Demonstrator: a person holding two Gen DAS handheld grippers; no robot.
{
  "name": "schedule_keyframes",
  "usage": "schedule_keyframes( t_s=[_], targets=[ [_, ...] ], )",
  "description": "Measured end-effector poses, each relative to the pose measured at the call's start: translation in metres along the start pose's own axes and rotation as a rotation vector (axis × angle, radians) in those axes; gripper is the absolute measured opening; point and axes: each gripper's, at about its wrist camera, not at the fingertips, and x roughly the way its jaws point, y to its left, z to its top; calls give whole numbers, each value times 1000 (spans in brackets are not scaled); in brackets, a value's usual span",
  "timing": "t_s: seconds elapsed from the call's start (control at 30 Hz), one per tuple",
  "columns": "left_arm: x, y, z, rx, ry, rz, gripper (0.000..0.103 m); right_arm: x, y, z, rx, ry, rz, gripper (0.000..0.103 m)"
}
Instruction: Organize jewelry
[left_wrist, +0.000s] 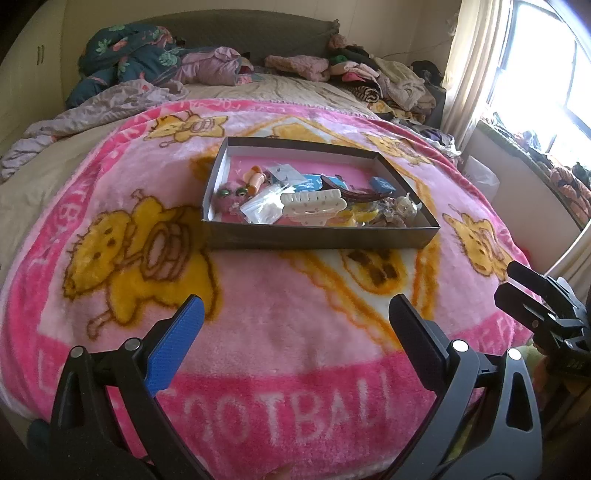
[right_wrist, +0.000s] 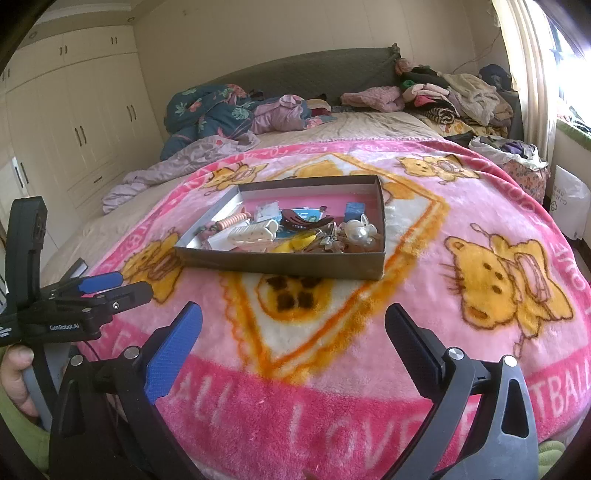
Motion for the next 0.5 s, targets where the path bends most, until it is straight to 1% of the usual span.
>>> schedule_keyframes(
  t_s=[0.5],
  targets=[
    [-1, 3, 2, -1, -6, 13, 94, -1, 2, 0, -5, -4, -3, 99]
  ],
)
